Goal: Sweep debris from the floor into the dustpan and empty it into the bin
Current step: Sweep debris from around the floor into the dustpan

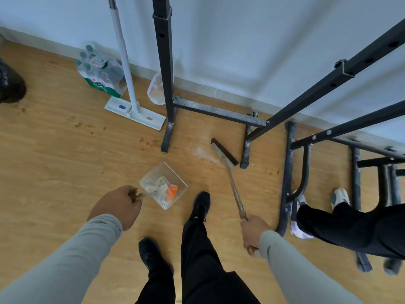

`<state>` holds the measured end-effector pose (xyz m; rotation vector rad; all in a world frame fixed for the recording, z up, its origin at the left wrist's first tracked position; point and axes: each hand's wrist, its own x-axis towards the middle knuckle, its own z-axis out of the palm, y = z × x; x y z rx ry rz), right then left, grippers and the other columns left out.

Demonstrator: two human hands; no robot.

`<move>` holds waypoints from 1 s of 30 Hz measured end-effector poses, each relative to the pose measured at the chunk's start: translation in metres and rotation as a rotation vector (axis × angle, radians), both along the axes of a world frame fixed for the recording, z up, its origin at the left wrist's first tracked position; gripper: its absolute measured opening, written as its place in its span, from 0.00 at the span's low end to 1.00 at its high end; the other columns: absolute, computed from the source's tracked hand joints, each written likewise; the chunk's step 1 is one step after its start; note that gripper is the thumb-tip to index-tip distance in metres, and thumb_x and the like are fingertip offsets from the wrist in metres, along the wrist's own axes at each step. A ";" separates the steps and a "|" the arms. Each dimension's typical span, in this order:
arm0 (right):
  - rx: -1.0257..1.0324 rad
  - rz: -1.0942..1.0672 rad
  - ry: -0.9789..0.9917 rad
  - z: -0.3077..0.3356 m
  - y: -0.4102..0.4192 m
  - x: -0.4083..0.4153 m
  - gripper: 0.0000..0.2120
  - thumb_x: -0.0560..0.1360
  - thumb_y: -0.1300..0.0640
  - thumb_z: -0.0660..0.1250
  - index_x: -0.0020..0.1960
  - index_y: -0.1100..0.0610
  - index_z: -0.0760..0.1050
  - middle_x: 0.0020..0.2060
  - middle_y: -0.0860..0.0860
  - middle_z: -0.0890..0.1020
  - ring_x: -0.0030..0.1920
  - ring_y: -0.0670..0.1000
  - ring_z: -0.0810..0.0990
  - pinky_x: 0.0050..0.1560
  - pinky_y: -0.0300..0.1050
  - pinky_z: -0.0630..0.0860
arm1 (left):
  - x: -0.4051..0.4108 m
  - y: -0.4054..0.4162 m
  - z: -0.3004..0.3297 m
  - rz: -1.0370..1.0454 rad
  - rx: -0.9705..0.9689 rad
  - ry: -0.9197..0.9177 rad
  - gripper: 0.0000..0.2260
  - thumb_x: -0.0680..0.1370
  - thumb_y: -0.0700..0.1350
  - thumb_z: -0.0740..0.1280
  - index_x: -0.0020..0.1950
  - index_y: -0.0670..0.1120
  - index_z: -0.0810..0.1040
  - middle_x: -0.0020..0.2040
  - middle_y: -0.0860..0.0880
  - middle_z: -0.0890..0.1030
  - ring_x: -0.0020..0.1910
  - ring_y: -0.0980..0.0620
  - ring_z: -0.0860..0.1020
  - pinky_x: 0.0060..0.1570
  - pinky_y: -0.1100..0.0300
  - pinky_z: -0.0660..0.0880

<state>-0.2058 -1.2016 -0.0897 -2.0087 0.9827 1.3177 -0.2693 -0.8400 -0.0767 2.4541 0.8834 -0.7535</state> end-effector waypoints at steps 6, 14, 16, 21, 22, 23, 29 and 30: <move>0.173 -0.249 0.118 0.061 0.025 -0.049 0.20 0.83 0.52 0.54 0.73 0.39 0.65 0.31 0.53 0.70 0.22 0.48 0.65 0.23 0.37 0.62 | 0.004 0.003 0.000 0.011 -0.011 -0.023 0.13 0.78 0.57 0.64 0.61 0.55 0.77 0.36 0.56 0.77 0.36 0.51 0.77 0.39 0.58 0.75; 0.152 -0.099 -0.097 0.095 -0.008 0.033 0.12 0.84 0.53 0.58 0.62 0.41 0.75 0.28 0.54 0.71 0.22 0.50 0.66 0.23 0.38 0.63 | 0.002 0.005 0.003 0.024 -0.034 -0.046 0.10 0.78 0.57 0.63 0.57 0.56 0.77 0.37 0.59 0.77 0.35 0.54 0.76 0.37 0.58 0.74; 0.044 0.067 -0.179 0.060 0.003 0.074 0.13 0.84 0.53 0.56 0.66 0.46 0.73 0.30 0.55 0.71 0.25 0.52 0.68 0.24 0.39 0.65 | 0.000 0.004 0.001 0.027 -0.022 -0.047 0.10 0.78 0.57 0.62 0.56 0.57 0.76 0.36 0.60 0.76 0.34 0.56 0.75 0.37 0.59 0.73; -0.125 0.549 -0.185 -0.013 0.053 0.128 0.26 0.83 0.57 0.52 0.79 0.43 0.57 0.45 0.55 0.78 0.30 0.54 0.74 0.24 0.39 0.69 | 0.002 0.004 -0.003 0.035 -0.002 -0.053 0.08 0.78 0.57 0.63 0.55 0.58 0.75 0.35 0.60 0.76 0.34 0.56 0.75 0.38 0.58 0.75; -0.101 0.575 -0.134 -0.017 0.059 0.120 0.28 0.82 0.58 0.52 0.80 0.42 0.55 0.49 0.55 0.78 0.32 0.54 0.74 0.26 0.40 0.70 | 0.004 0.005 -0.003 0.034 -0.003 -0.052 0.09 0.78 0.57 0.63 0.56 0.58 0.76 0.35 0.60 0.75 0.34 0.56 0.75 0.38 0.58 0.74; -0.075 0.583 -0.078 -0.017 0.061 0.106 0.28 0.83 0.58 0.52 0.80 0.42 0.54 0.52 0.55 0.78 0.34 0.55 0.74 0.29 0.42 0.71 | 0.006 0.006 -0.003 0.036 -0.005 -0.050 0.09 0.78 0.57 0.63 0.56 0.58 0.76 0.35 0.60 0.74 0.34 0.55 0.75 0.38 0.59 0.74; 0.058 0.740 -0.015 0.045 0.026 0.017 0.24 0.84 0.54 0.53 0.80 0.48 0.57 0.64 0.49 0.77 0.51 0.51 0.80 0.50 0.42 0.80 | 0.018 0.013 0.001 0.041 -0.040 -0.046 0.10 0.78 0.57 0.63 0.57 0.57 0.76 0.39 0.58 0.78 0.39 0.51 0.78 0.44 0.56 0.79; 0.069 0.688 -0.004 0.054 0.016 0.018 0.24 0.84 0.53 0.55 0.79 0.47 0.59 0.58 0.47 0.80 0.46 0.48 0.79 0.46 0.40 0.80 | 0.018 0.013 0.002 0.041 -0.040 -0.045 0.10 0.78 0.57 0.63 0.57 0.57 0.76 0.40 0.57 0.79 0.39 0.51 0.79 0.44 0.55 0.79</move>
